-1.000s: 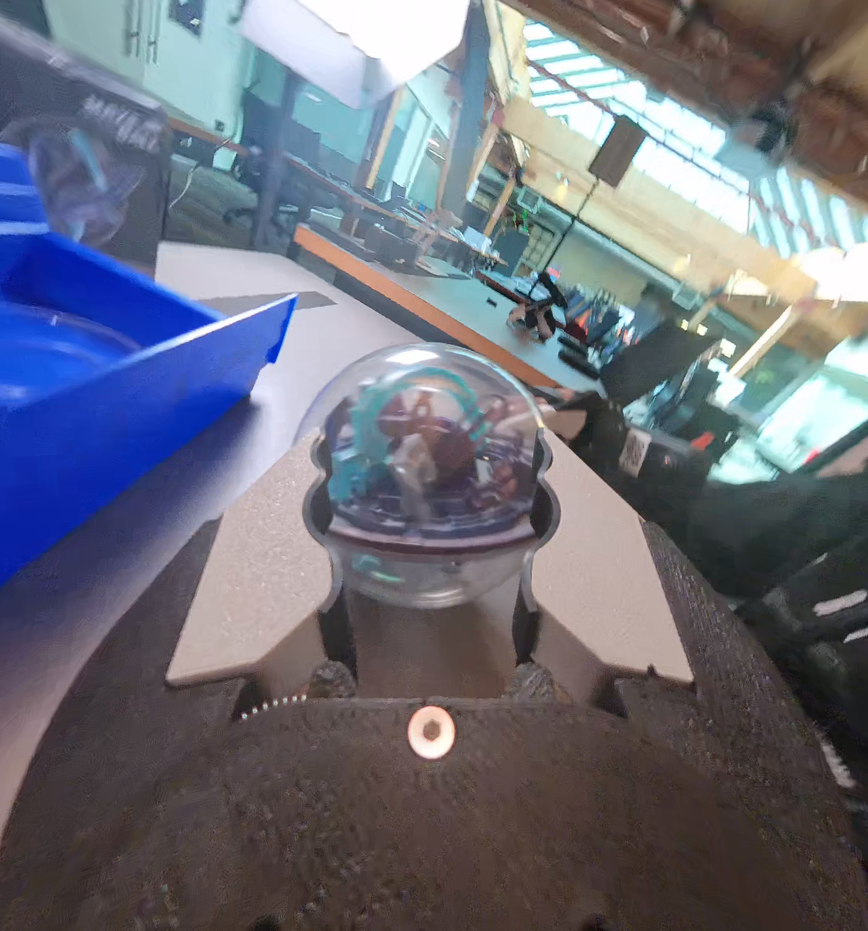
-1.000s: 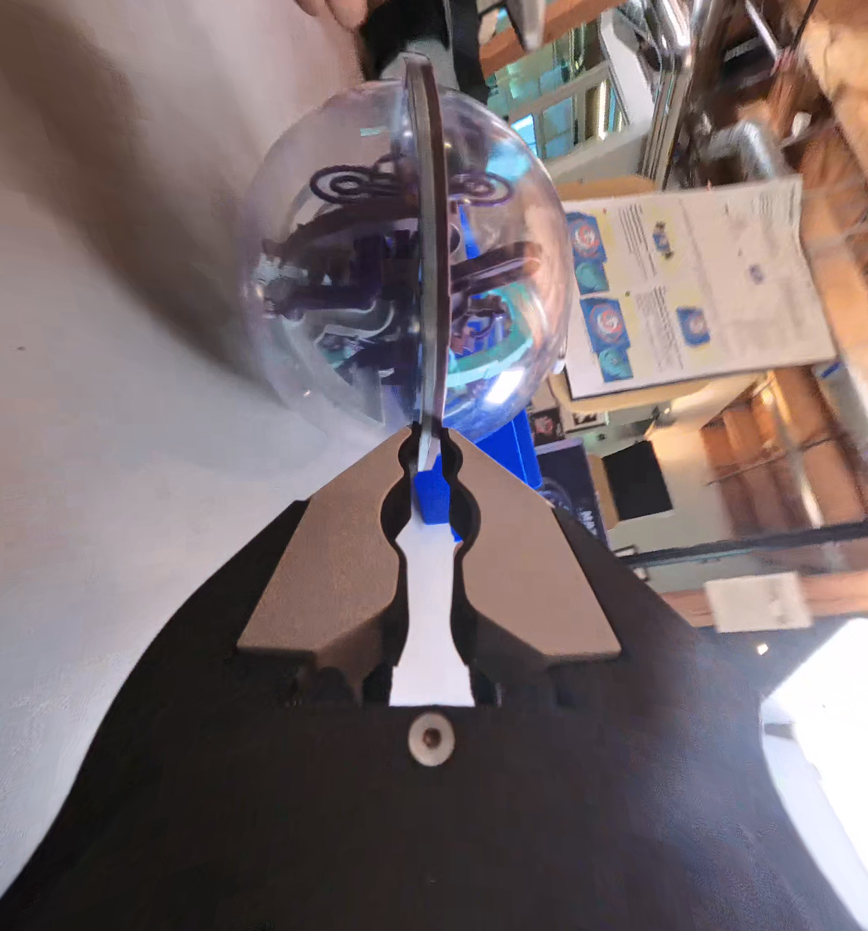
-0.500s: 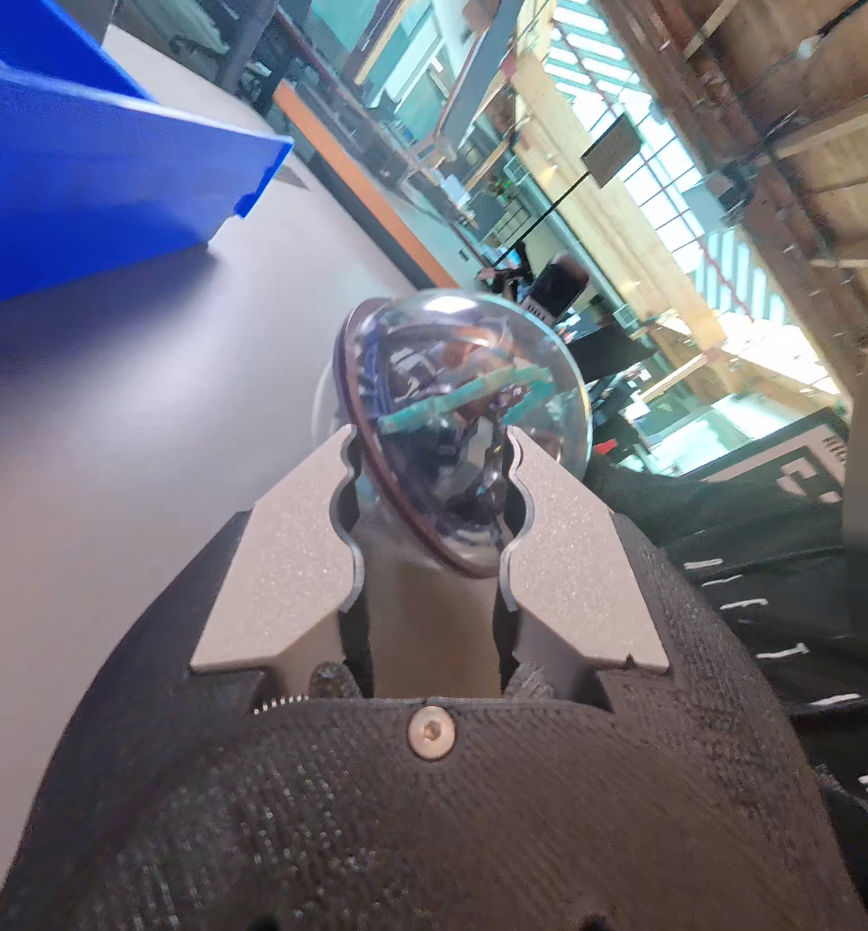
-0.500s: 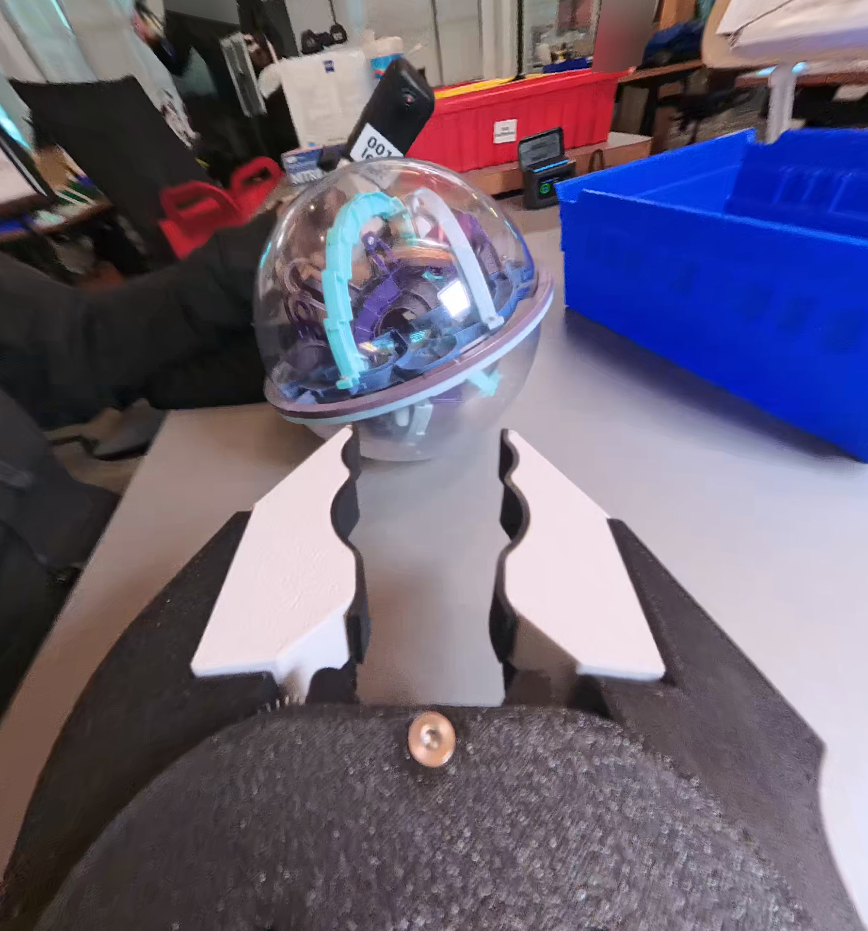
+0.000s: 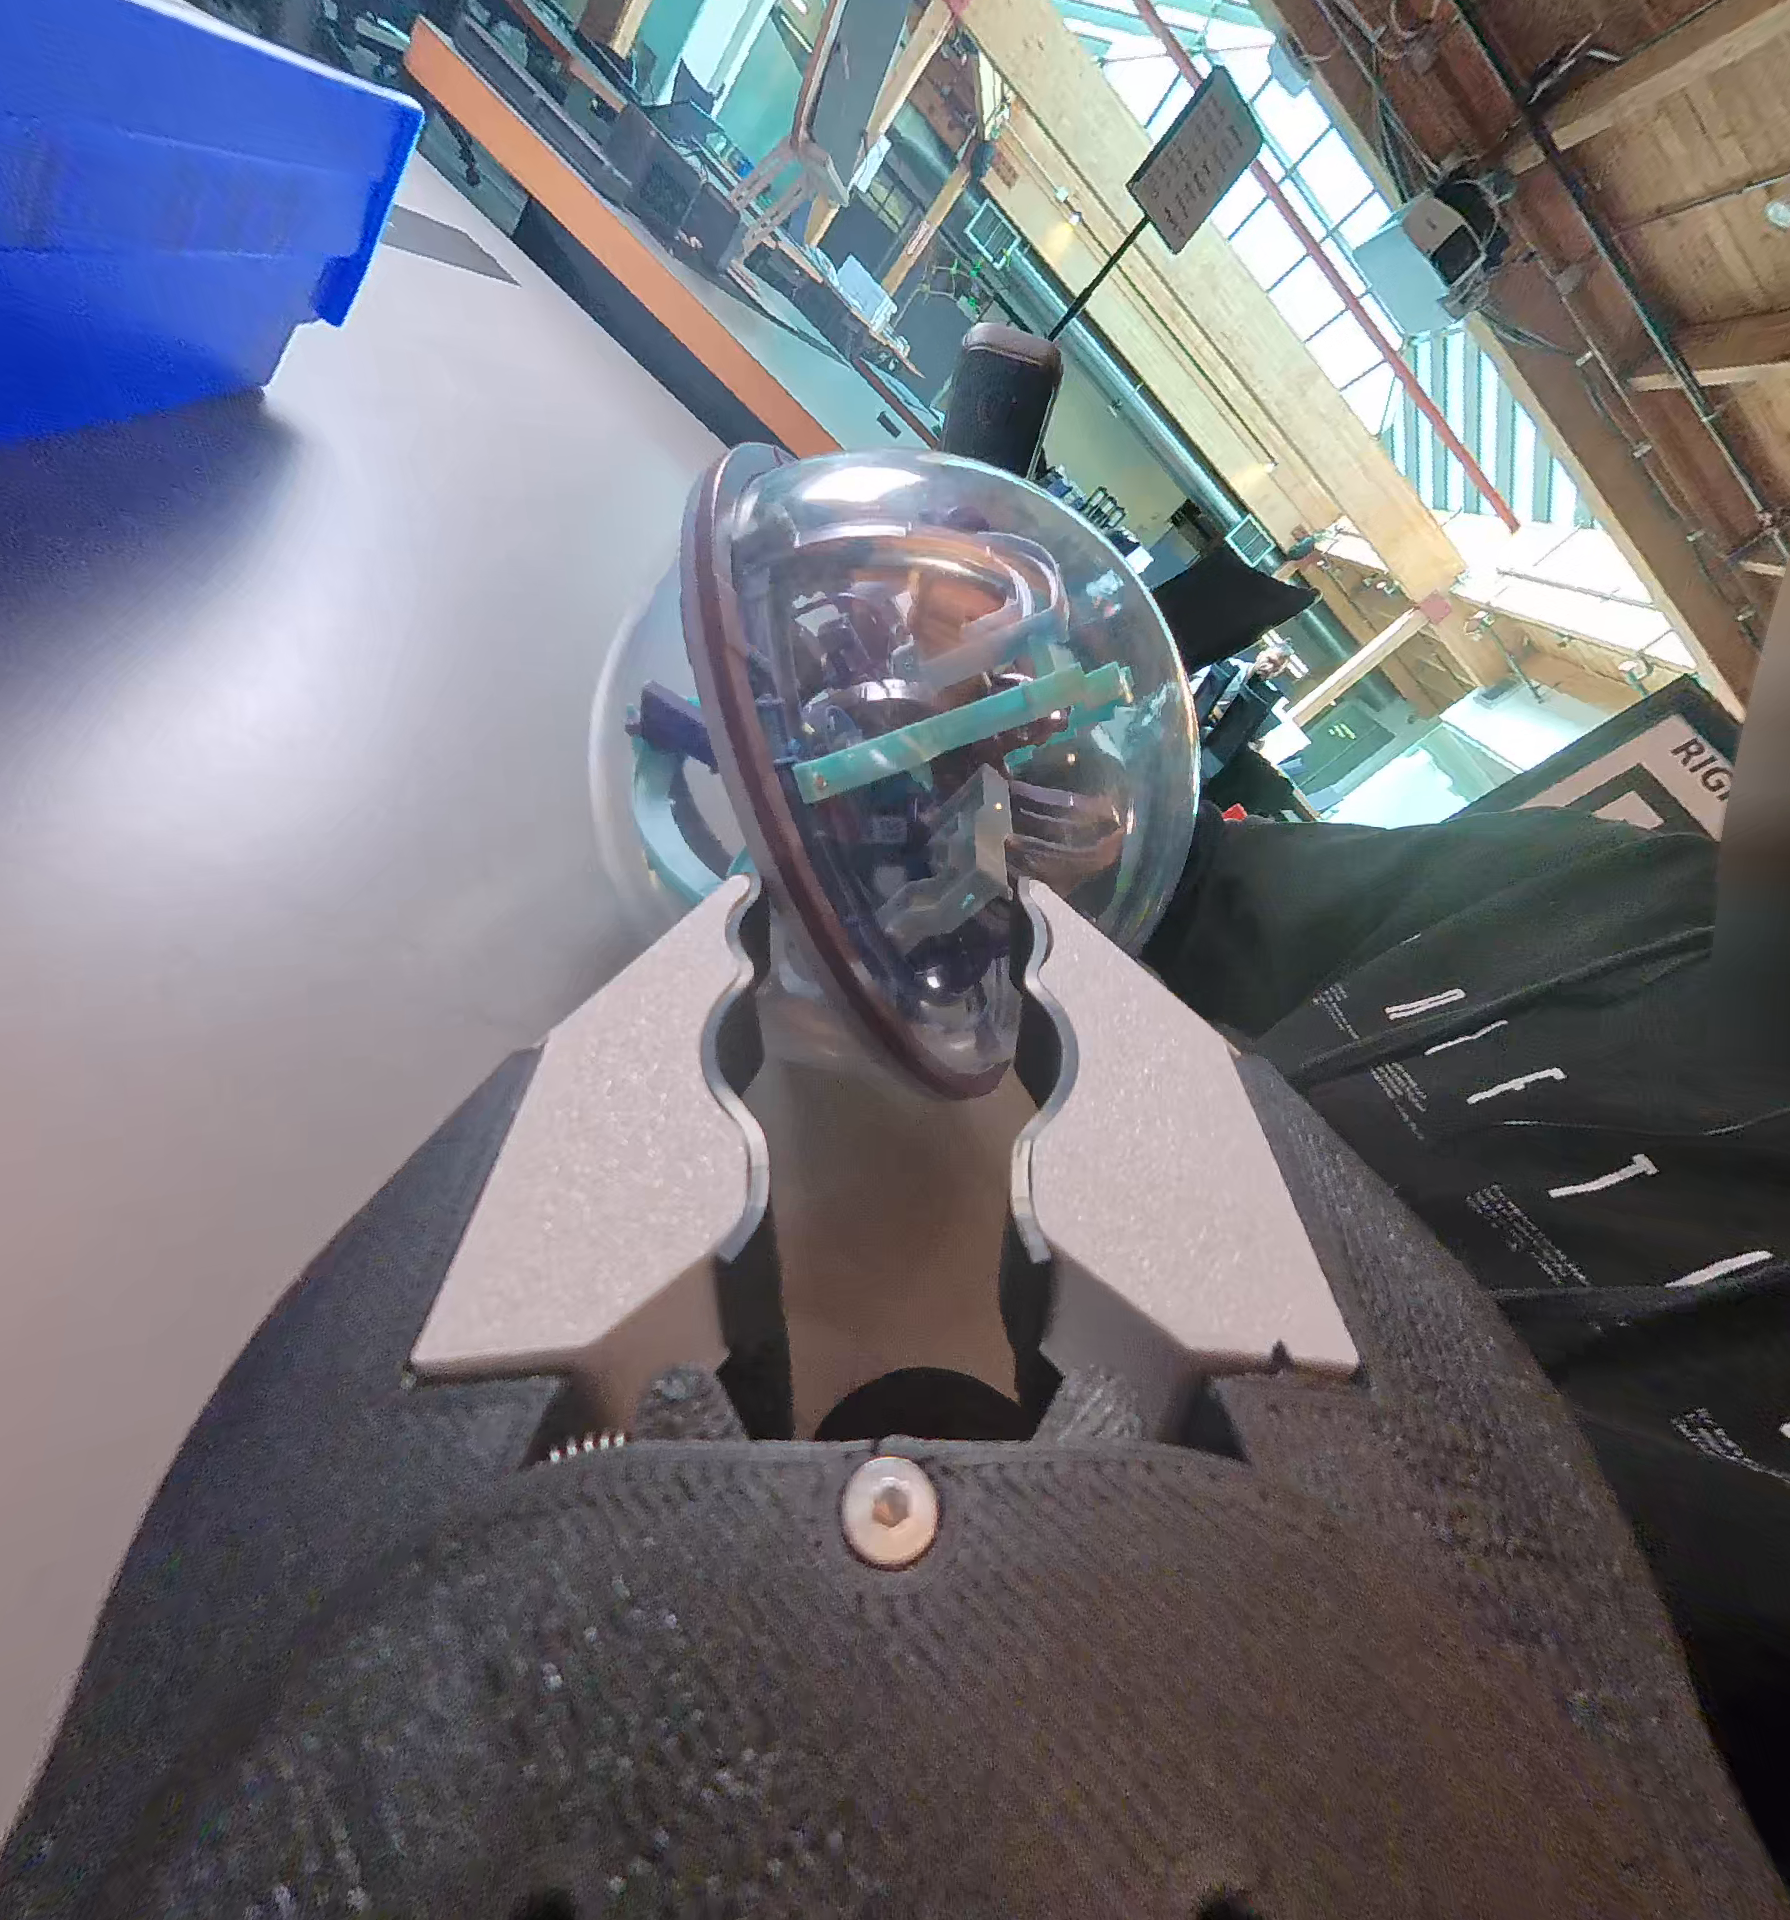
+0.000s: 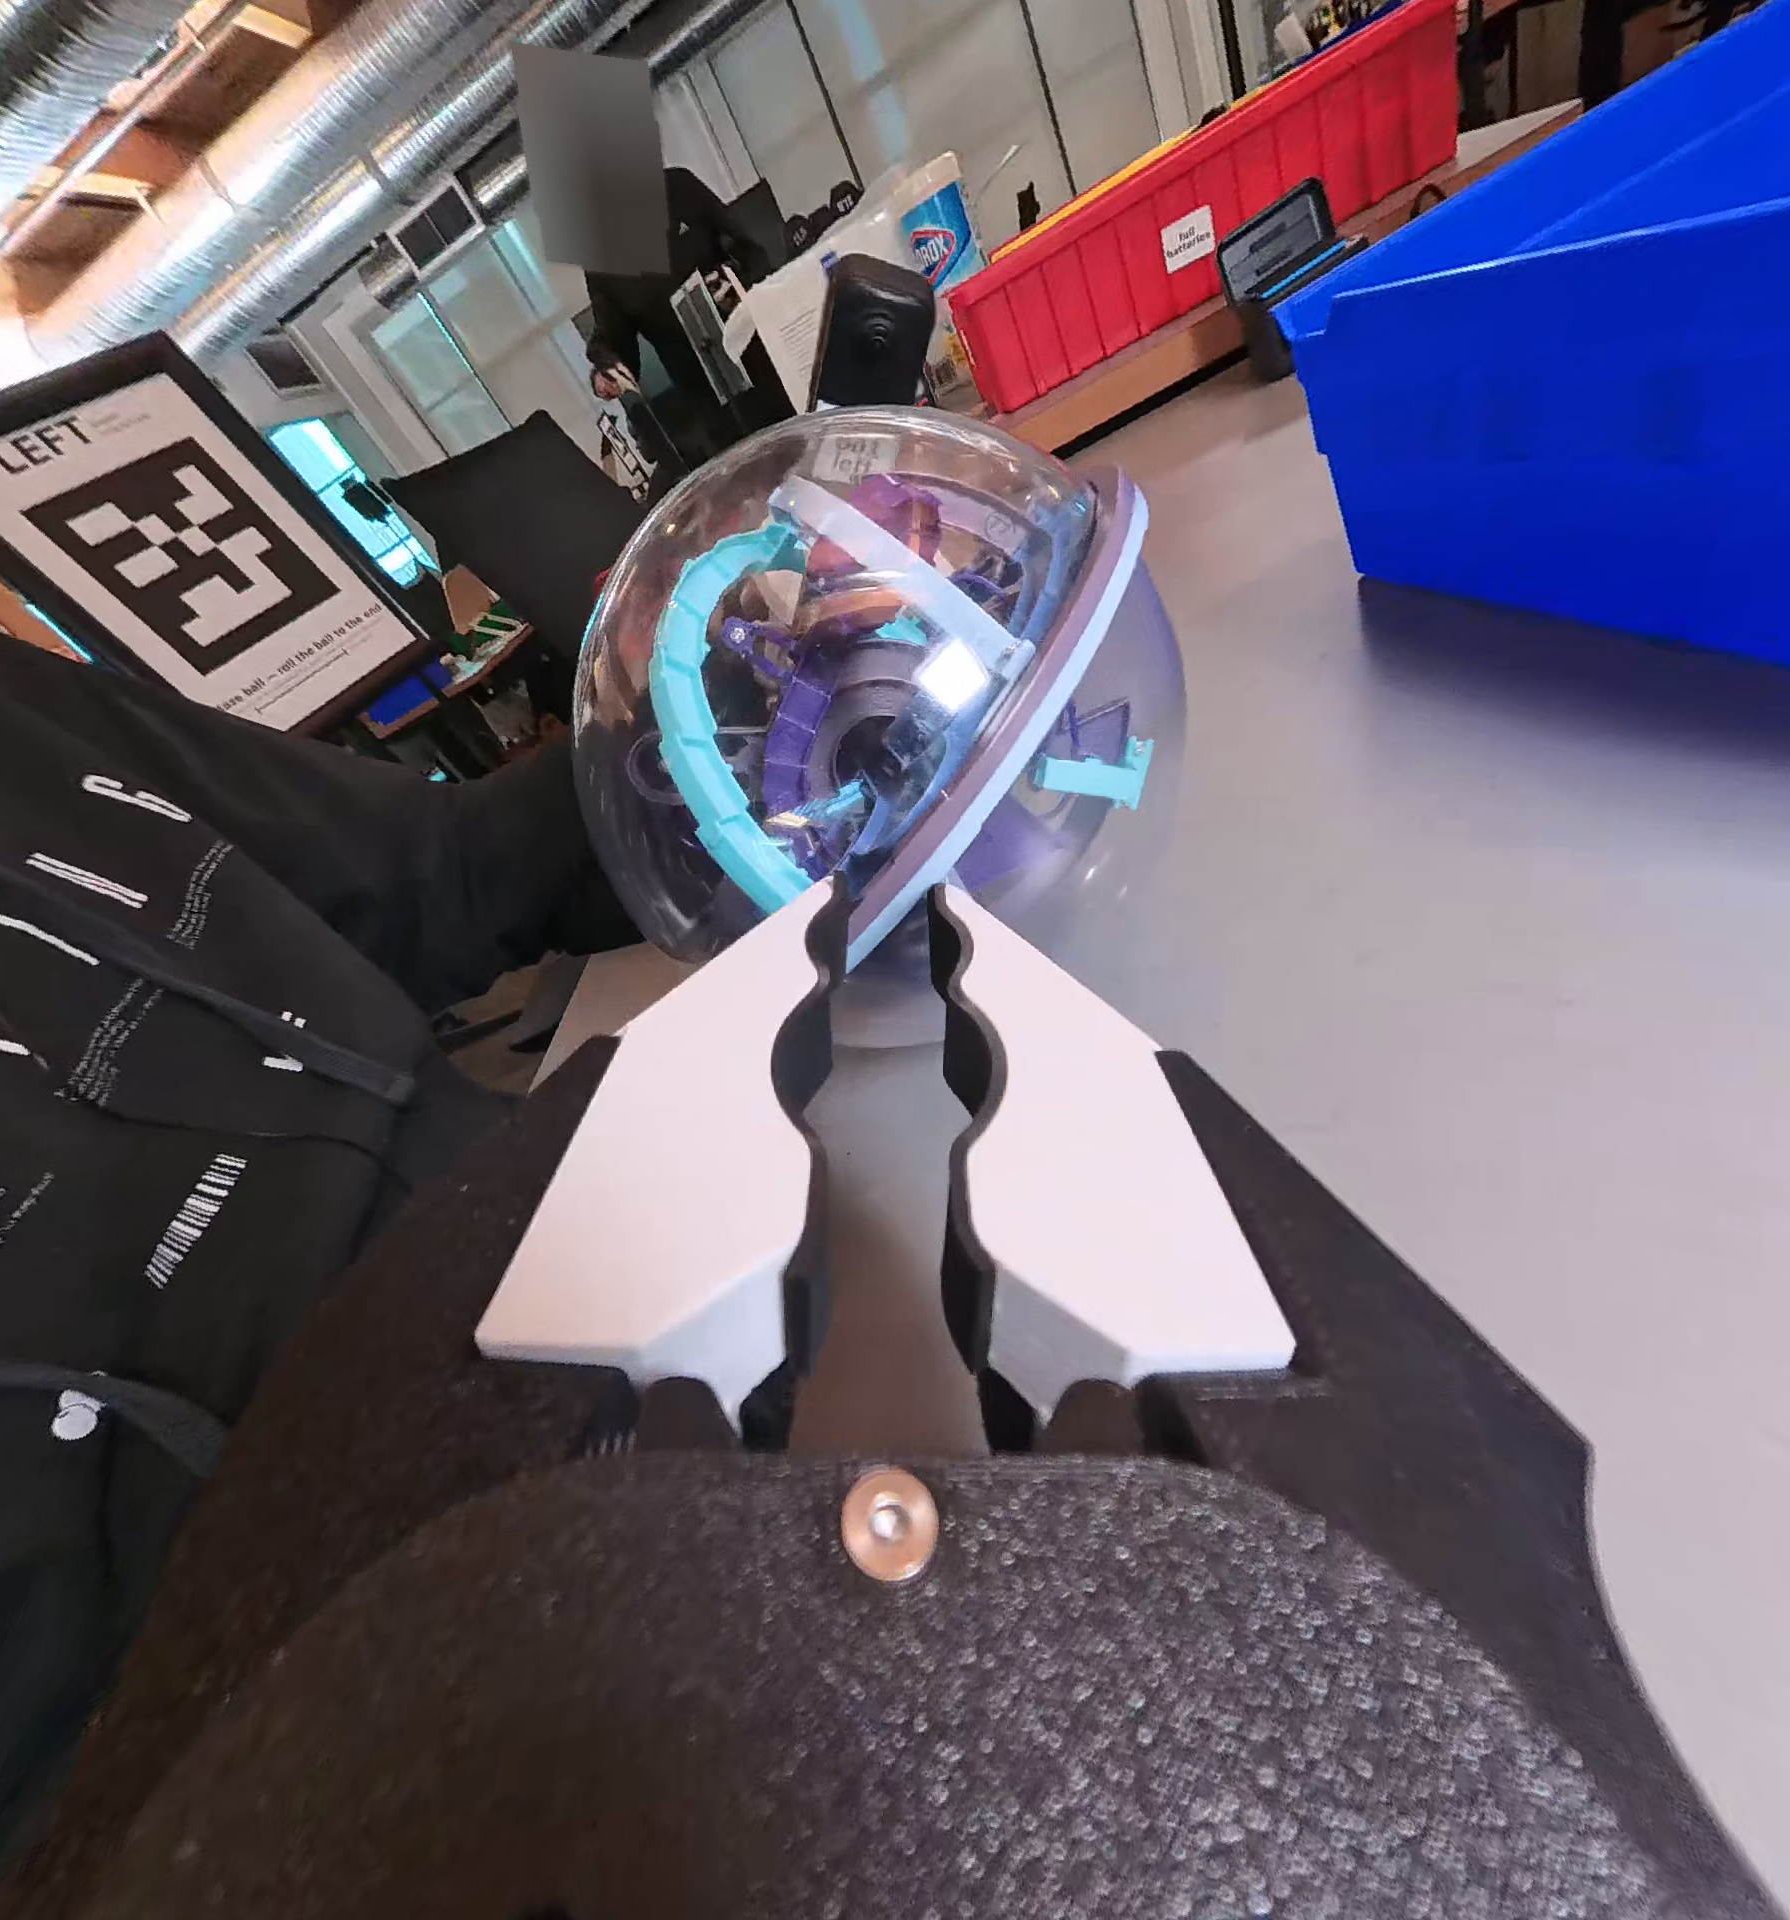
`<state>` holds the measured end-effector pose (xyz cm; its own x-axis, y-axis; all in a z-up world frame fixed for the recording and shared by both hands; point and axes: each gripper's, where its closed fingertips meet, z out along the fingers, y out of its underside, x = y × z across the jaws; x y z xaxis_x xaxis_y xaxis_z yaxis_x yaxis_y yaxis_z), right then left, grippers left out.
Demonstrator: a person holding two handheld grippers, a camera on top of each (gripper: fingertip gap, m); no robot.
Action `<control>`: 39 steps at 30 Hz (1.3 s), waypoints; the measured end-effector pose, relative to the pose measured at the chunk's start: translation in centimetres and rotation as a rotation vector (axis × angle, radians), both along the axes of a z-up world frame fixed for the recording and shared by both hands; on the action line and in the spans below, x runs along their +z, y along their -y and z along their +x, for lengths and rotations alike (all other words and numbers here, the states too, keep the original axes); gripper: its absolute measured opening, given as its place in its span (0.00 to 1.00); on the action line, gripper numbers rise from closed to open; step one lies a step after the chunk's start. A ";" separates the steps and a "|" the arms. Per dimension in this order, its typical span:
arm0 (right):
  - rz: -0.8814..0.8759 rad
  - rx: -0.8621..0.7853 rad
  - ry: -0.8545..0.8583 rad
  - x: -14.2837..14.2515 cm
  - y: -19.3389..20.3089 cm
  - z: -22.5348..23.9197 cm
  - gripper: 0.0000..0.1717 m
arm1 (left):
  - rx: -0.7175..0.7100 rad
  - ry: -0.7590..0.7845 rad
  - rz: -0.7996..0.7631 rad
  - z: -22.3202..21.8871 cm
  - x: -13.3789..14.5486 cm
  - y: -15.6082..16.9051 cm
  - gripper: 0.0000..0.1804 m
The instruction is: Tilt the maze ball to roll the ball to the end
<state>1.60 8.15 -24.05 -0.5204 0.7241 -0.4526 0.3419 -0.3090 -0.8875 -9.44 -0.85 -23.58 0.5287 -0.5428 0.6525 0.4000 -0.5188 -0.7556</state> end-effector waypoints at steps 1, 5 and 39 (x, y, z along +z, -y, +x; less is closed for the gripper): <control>-0.010 0.000 0.003 0.0 -0.1 0.0 0.07 | 0.003 -0.019 0.015 0.1 0.0 0.0 0.24; -0.081 -0.014 0.027 0.0 -0.9 -0.1 0.03 | 0.035 -0.075 0.061 0.0 0.3 0.0 0.03; 0.007 -0.089 -0.060 0.6 -1.9 0.5 0.05 | 0.072 -0.226 0.078 0.8 -0.6 -0.5 0.03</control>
<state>2.11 10.06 -23.42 -0.4803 0.7715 -0.4173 0.2597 -0.3294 -0.9078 -8.64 -0.34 -24.20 0.6960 -0.5423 0.4707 0.2500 -0.4314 -0.8668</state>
